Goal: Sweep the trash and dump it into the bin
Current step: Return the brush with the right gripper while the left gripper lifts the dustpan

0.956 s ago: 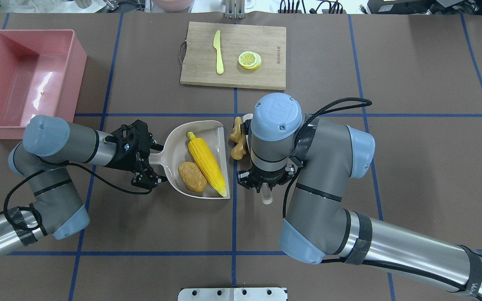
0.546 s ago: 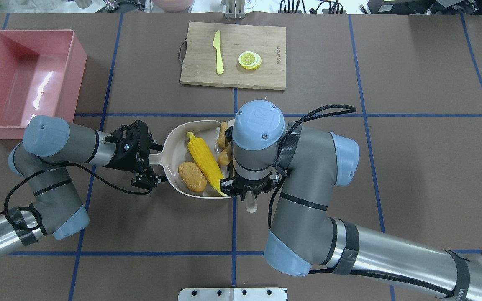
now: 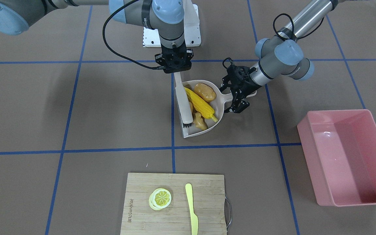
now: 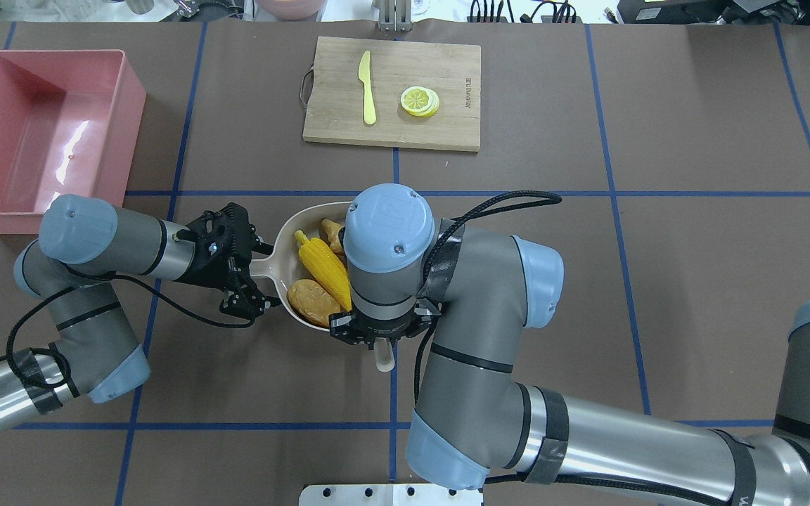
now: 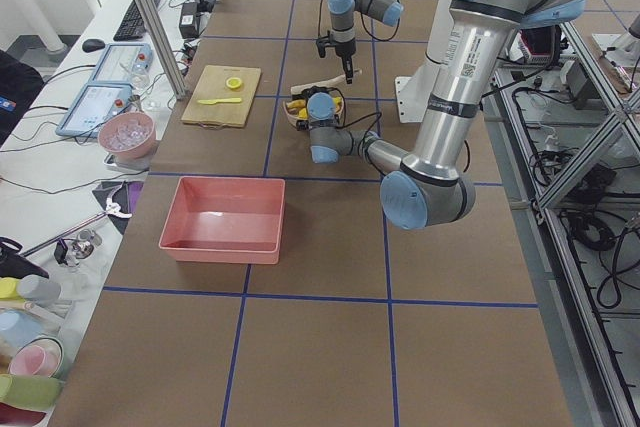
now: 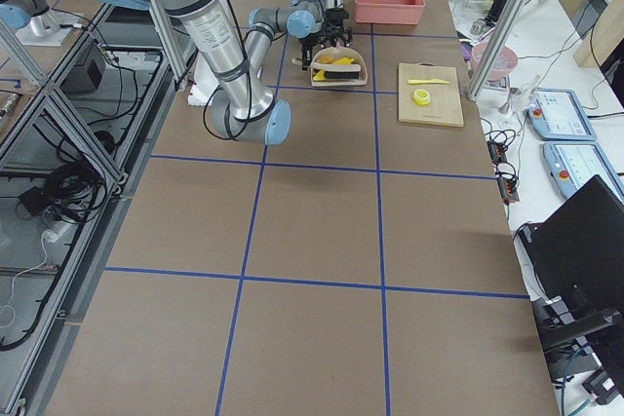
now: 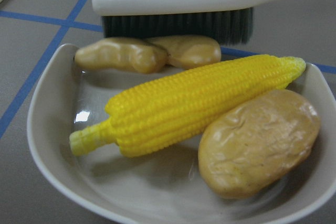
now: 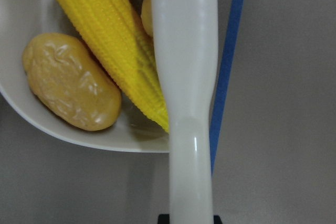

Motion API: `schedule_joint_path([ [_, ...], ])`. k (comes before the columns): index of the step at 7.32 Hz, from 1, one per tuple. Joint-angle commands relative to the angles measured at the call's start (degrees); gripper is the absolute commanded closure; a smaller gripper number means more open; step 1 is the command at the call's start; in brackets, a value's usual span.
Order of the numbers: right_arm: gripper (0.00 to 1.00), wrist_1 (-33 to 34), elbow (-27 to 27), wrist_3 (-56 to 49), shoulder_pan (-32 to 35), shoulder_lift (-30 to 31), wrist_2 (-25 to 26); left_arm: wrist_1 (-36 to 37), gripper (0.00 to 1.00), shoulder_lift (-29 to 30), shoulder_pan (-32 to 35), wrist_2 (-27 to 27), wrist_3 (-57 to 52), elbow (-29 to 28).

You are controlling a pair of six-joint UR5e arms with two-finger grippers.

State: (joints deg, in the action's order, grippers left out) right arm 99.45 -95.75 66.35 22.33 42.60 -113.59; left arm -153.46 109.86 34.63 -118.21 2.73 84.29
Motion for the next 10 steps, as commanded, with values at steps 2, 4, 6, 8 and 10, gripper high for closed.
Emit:
schedule_joint_path([
  [2,1.0,0.7,-0.2,-1.1,2.8,-0.2,-2.1,0.0,0.03,0.0,0.0,0.0,0.0,0.0],
  [4,1.0,9.7,-5.8,-9.9,9.8,3.0,-4.3,0.0,0.03,0.0,0.0,0.0,0.0,0.2],
  [6,1.0,11.4,-19.6,-12.7,16.5,19.4,-4.4,0.0,0.03,0.0,0.0,0.0,0.0,0.4],
  [8,1.0,10.6,-25.3,-23.3,25.0,32.9,-7.1,-0.1,0.1,0.0,0.0,0.0,0.0,0.4],
  [10,1.0,-2.8,-23.3,-29.3,31.3,46.8,-9.1,-0.1,0.41,0.0,0.0,0.0,0.0,0.5],
])
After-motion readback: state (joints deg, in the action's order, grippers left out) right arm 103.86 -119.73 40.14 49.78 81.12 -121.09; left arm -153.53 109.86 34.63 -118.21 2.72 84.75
